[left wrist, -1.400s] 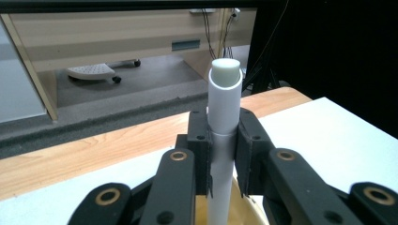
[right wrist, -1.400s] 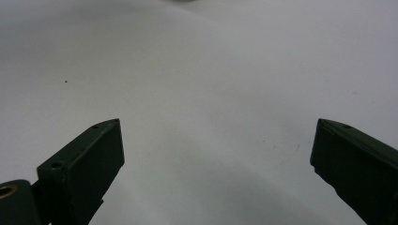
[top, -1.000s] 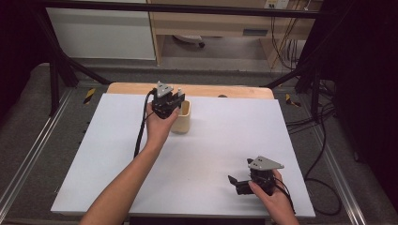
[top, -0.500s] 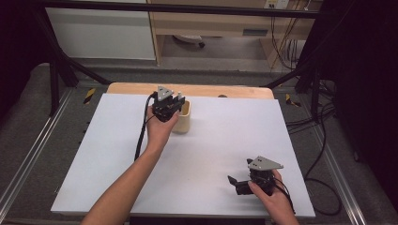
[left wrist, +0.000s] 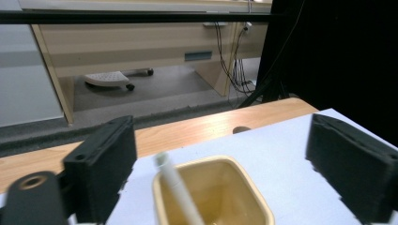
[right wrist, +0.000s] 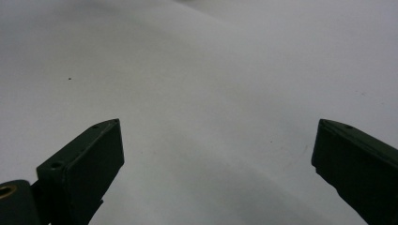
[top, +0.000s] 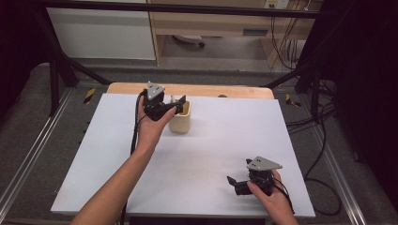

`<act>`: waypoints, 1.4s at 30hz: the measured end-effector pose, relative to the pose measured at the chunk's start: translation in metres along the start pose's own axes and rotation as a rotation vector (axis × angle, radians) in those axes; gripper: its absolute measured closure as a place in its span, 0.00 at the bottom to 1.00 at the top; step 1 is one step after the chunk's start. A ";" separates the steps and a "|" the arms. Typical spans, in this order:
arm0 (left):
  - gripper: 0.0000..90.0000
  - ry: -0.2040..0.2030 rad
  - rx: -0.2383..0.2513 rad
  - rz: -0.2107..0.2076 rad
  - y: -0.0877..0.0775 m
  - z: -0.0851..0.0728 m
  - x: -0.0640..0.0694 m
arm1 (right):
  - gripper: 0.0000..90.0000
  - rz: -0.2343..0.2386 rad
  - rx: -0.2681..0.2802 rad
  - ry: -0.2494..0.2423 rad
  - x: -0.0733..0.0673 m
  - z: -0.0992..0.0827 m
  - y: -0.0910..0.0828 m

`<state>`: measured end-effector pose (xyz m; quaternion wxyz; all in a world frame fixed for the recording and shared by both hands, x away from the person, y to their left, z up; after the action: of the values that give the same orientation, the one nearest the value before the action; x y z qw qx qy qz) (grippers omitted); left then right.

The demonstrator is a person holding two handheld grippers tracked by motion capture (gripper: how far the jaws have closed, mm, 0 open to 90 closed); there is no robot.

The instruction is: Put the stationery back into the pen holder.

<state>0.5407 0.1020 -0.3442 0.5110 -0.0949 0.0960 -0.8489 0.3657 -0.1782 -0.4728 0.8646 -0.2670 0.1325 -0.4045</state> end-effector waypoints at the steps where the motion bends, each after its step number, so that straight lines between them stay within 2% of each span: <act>1: 0.08 0.000 0.001 -0.001 -0.002 0.001 -0.001 | 0.03 0.000 -0.001 0.001 0.000 0.000 0.000; 6: 0.07 -0.020 0.008 -0.005 -0.013 0.007 -0.008 | 0.03 -0.002 0.000 0.001 0.000 0.000 0.001; 12: 0.06 -0.023 -0.010 -0.003 -0.023 0.005 -0.015 | 0.03 -0.001 -0.001 0.003 0.000 0.000 0.001; 20: 0.06 -0.030 -0.008 -0.006 -0.037 0.005 -0.022 | 0.03 -0.002 0.000 0.003 0.000 0.000 0.001; 31: 0.05 -0.013 -0.005 -0.018 -0.052 0.006 -0.024 | 0.03 0.001 0.002 0.000 0.000 0.000 0.001; 42: 0.05 -0.024 0.009 -0.020 -0.067 0.003 -0.028 | 0.03 0.001 0.000 -0.004 0.000 0.000 0.001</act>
<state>0.4972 0.1578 -0.3259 0.5040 -0.1037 0.0852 -0.8532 0.3664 -0.1776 -0.4735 0.8650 -0.2677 0.1309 -0.4037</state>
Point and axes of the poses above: each handheld gripper's, and its own axes: y roughly forward along the jaws, z roughly out of its top, x roughly to its right, the point moved 6 cm from there along y, roughly forward along the jaws
